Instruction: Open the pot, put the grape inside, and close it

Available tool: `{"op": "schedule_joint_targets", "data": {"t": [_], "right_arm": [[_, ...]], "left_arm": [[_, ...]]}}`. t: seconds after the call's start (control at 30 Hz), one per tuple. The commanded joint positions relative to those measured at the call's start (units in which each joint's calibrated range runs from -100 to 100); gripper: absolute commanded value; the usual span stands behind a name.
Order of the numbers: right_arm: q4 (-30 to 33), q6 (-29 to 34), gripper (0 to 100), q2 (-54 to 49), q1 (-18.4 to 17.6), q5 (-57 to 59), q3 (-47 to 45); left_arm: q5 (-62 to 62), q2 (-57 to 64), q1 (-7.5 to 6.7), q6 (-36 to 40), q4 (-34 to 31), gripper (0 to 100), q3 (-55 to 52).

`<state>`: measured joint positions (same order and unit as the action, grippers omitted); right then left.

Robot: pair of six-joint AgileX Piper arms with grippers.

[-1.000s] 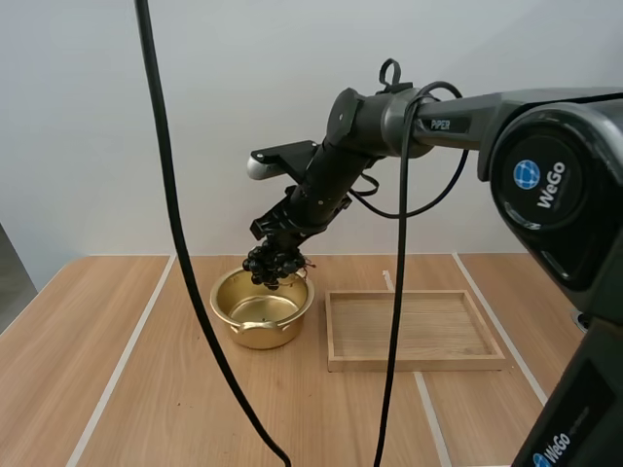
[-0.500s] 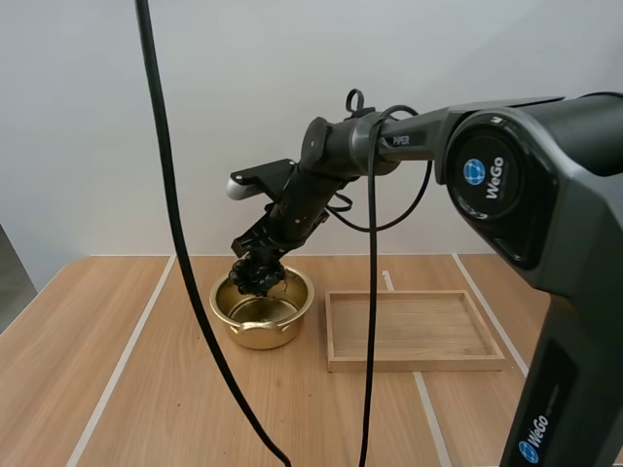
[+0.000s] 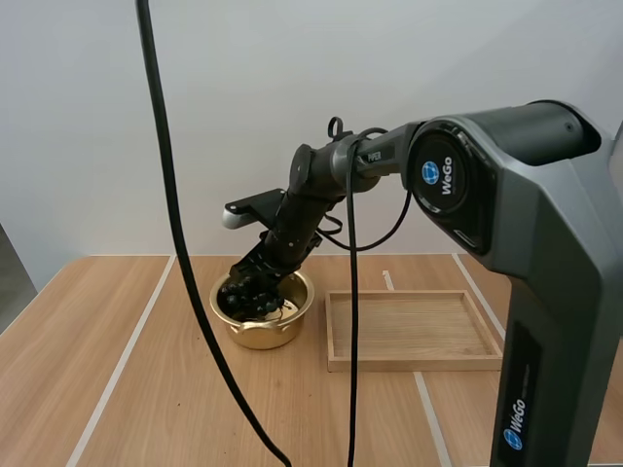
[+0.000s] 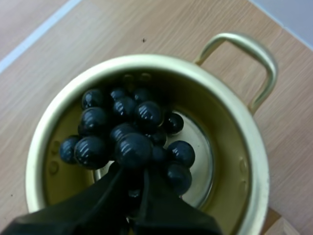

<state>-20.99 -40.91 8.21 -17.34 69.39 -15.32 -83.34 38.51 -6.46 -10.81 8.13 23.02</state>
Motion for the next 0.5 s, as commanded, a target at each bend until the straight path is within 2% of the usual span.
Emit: {"op": "schedule_joint_targets", "data": {"t": [0.0,0.1,0.27,0.47], "right_arm": [[0.47,-0.51,0,0.59,-0.03,0.93,0.4],[1.81,0.37,0,1.39,-0.03,0.84,0.4],[7.92,4.76,0,2.09,-0.03,-2.95,0.4],[8.1,4.75,0,2.09,-0.03,-2.05,0.4]], "left_arm": [[0.57,0.13,-0.14,0.29,0.83,0,0.45],[0.57,0.13,-0.14,0.29,0.74,0,0.45],[0.34,0.13,-0.14,0.29,0.58,0,0.45],[-0.03,0.13,-0.14,0.29,0.38,0,0.45]]}}
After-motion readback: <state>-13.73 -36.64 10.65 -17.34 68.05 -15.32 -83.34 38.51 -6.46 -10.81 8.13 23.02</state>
